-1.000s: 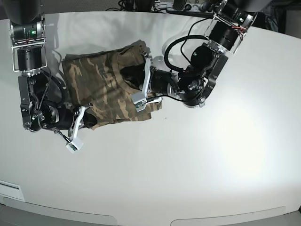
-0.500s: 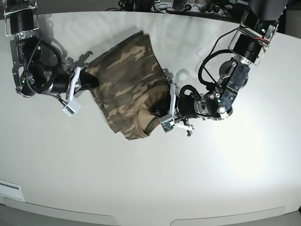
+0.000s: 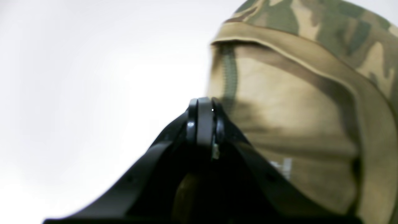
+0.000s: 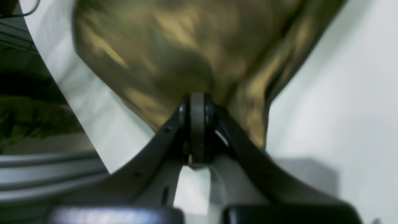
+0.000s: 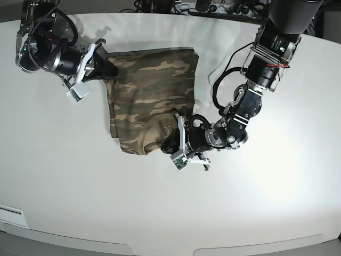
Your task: Fold the T-shirt properly
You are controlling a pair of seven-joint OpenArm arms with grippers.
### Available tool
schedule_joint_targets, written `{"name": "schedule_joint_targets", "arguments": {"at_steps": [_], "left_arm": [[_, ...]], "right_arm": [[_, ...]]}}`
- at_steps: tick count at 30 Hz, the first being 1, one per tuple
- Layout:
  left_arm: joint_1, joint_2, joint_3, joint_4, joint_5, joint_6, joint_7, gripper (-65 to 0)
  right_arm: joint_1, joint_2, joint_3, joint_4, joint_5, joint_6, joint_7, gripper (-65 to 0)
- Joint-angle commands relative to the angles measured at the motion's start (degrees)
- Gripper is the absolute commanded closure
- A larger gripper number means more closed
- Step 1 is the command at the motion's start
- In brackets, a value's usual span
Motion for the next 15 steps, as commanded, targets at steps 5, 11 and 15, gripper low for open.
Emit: {"name": "schedule_joint_targets", "arguments": {"at_steps": [5, 11, 15], "left_arm": [[-4.39, 0.00, -6.21, 9.57, -14.32, -5.26, 9.11, 0.0], [-4.35, -1.07, -18.29, 22.14, -38.27, -5.26, 32.74, 0.0], [-2.82, -4.44, -23.43, 24.35, -59.10, -5.26, 46.01, 0.0]], "right_arm": [[0.72, 0.07, 9.25, 8.44, 4.07, 0.30, 2.29, 0.0], [0.72, 0.07, 20.46, 14.21, 12.07, 0.30, 2.05, 0.0], [0.72, 0.24, 26.12, 15.30, 16.33, 0.30, 0.46, 0.0]]}}
